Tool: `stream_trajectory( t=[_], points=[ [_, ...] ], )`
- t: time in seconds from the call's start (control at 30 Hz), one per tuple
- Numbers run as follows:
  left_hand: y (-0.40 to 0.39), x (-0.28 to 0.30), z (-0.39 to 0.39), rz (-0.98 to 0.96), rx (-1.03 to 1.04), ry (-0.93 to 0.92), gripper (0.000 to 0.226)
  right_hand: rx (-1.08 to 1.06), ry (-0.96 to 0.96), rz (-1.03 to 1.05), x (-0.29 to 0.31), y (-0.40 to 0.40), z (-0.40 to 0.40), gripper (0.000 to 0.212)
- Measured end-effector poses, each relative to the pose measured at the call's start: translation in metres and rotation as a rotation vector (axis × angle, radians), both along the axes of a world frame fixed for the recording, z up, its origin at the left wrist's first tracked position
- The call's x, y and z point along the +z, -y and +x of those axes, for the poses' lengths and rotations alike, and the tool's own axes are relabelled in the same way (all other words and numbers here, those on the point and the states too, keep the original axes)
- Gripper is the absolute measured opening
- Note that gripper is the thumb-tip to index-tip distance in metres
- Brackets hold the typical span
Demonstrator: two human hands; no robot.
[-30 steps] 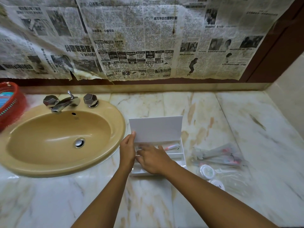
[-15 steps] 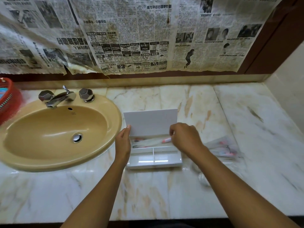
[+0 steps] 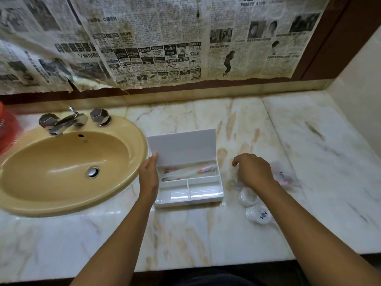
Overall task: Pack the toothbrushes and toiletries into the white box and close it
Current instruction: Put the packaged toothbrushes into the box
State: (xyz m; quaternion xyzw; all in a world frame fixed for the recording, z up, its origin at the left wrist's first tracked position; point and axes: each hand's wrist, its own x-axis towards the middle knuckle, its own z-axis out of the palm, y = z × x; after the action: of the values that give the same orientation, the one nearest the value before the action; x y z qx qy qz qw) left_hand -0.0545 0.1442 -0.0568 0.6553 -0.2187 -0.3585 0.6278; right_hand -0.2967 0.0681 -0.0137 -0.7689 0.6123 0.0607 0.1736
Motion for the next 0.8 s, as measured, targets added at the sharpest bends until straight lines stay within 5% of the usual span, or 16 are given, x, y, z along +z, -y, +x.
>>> stream_trajectory(
  t=[0.33, 0.5, 0.8],
  points=[
    [-0.001, -0.001, 0.004, 0.019, -0.013, 0.008, 0.027, 0.082, 0.506, -0.308, 0.085, -0.014, 0.051, 0.026],
    [-0.001, -0.006, 0.007, 0.062, -0.036, 0.018, 0.027, 0.167, 0.776, -0.304, 0.119, -0.028, 0.086, 0.02],
    [-0.005, 0.004, 0.005, 0.051, -0.029, 0.043, 0.034, 0.28, 0.557, -0.153, 0.048, -0.04, 0.138, 0.017]
  ],
)
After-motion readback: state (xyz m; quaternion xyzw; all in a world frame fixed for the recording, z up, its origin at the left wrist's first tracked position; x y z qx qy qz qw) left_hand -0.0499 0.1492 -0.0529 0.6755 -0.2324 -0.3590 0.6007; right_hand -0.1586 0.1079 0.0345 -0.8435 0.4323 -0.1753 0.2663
